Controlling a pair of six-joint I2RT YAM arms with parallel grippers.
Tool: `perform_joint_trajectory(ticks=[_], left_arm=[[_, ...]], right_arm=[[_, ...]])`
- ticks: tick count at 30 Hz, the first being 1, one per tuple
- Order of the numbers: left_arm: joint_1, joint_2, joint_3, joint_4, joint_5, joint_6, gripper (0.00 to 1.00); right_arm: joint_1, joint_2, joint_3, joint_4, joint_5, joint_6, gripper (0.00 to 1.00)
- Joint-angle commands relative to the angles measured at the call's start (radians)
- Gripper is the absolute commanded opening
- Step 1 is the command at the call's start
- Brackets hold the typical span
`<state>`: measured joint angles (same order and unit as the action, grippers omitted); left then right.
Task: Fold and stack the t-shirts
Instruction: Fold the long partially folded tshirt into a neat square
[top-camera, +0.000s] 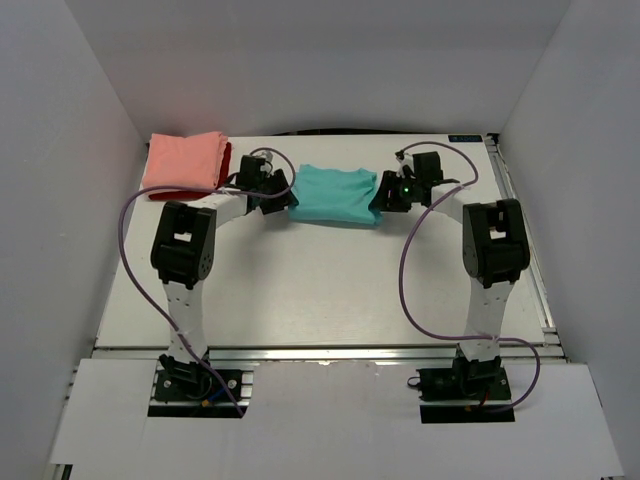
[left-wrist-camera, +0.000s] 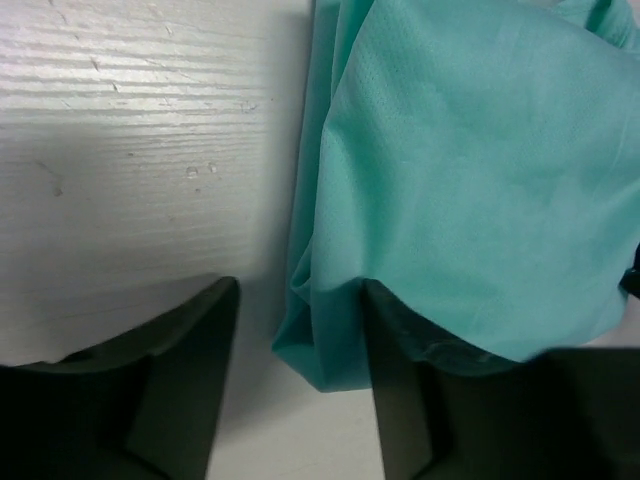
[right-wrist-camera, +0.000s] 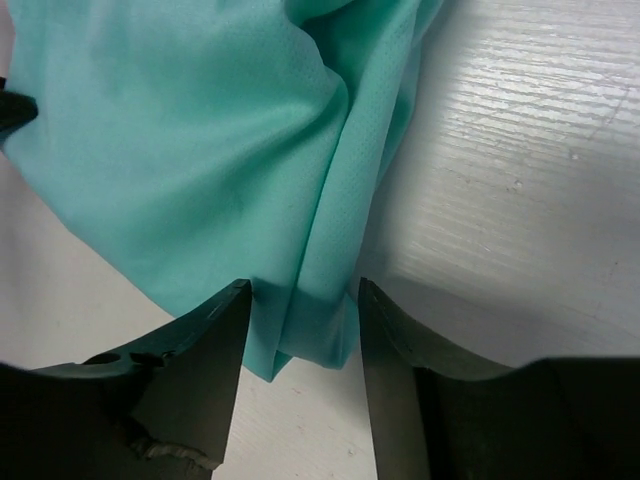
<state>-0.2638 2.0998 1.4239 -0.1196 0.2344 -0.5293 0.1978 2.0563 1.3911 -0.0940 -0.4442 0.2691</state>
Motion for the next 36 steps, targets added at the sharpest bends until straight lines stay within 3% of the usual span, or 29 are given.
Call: perform_joint_trajectory(ticks=[1,2,4,5,7,8,17,22,28,29,31,34,35,36], left_arm=[[0.003,0.005,0.03,0.032,0.043,-0.023,0.6],[0.003,0.017,0.046,0.025,0.048,-0.026,0.48],[0.003,0.029,0.056,0.017,0.062,-0.031,0.37],[0.001,0.032,0.058,0.015,0.062,-0.031,0.25],[0.003,0.029,0.055,-0.003,0.065,-0.025,0.12],[0.001,0.022,0.05,-0.011,0.066,-0.02,0.0],[-0.043,-0.182,-0.244,0.0,0.039,-0.006,0.0],[-0.116,-0.388,-0.452,-0.023,-0.007,-0.027,0.0],[-0.212,-0.642,-0.571,-0.076,-0.102,-0.087,0.0],[-0.216,-0.667,-0.583,-0.089,-0.118,-0.089,0.06],[-0.216,-0.733,-0.591,-0.107,-0.153,-0.09,0.39],[-0.218,-0.764,-0.58,-0.124,-0.201,-0.077,0.63],[-0.216,-0.753,-0.557,-0.135,-0.201,-0.071,0.75],[-0.218,-0.742,-0.543,-0.164,-0.205,-0.052,0.78]], right_arm=[[0.009,0.007,-0.003,0.048,-0.04,0.01,0.52],[0.011,0.014,-0.001,0.046,-0.045,0.013,0.48],[0.012,0.021,0.0,0.046,-0.047,0.016,0.37],[0.015,0.024,0.0,0.042,-0.047,0.015,0.23],[0.015,0.021,-0.013,0.042,-0.05,0.015,0.09],[0.015,0.013,-0.021,0.042,-0.051,0.015,0.01],[0.034,-0.151,-0.277,0.073,-0.071,0.009,0.0],[0.045,-0.335,-0.466,0.079,-0.068,-0.007,0.0],[0.06,-0.549,-0.641,0.025,-0.085,-0.019,0.0],[0.063,-0.573,-0.655,0.02,-0.077,-0.024,0.0],[0.063,-0.629,-0.67,0.007,-0.064,-0.034,0.13],[0.063,-0.647,-0.65,-0.012,-0.053,-0.045,0.25],[0.063,-0.644,-0.643,-0.021,-0.051,-0.053,0.33],[0.063,-0.639,-0.635,-0.023,-0.05,-0.056,0.36]])
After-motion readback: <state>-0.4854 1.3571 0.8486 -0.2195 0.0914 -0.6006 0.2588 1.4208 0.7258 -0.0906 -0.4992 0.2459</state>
